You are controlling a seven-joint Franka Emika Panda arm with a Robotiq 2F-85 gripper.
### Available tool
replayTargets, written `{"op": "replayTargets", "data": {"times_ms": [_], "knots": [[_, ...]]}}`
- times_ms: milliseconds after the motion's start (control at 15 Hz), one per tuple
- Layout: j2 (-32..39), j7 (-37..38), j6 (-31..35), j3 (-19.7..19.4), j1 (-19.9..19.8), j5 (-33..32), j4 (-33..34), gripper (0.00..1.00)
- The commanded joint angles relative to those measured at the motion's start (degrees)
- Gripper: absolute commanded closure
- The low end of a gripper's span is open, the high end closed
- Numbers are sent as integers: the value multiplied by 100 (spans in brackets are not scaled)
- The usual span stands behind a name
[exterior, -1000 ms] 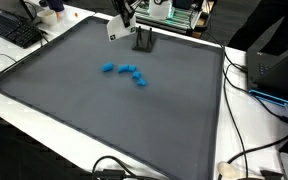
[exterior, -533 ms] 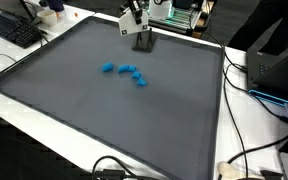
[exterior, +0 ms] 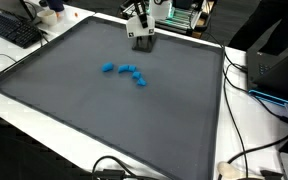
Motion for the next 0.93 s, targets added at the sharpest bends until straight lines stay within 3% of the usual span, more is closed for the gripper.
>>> {"op": "replayTargets", "data": {"times_ms": [0,467,867], "knots": [[-262,278,557,40,-52,327,-617,99],[-242,489,1658,86,-22,719,-1153,99],[-163,529,2107,118,4,1057,-1342,99]]}}
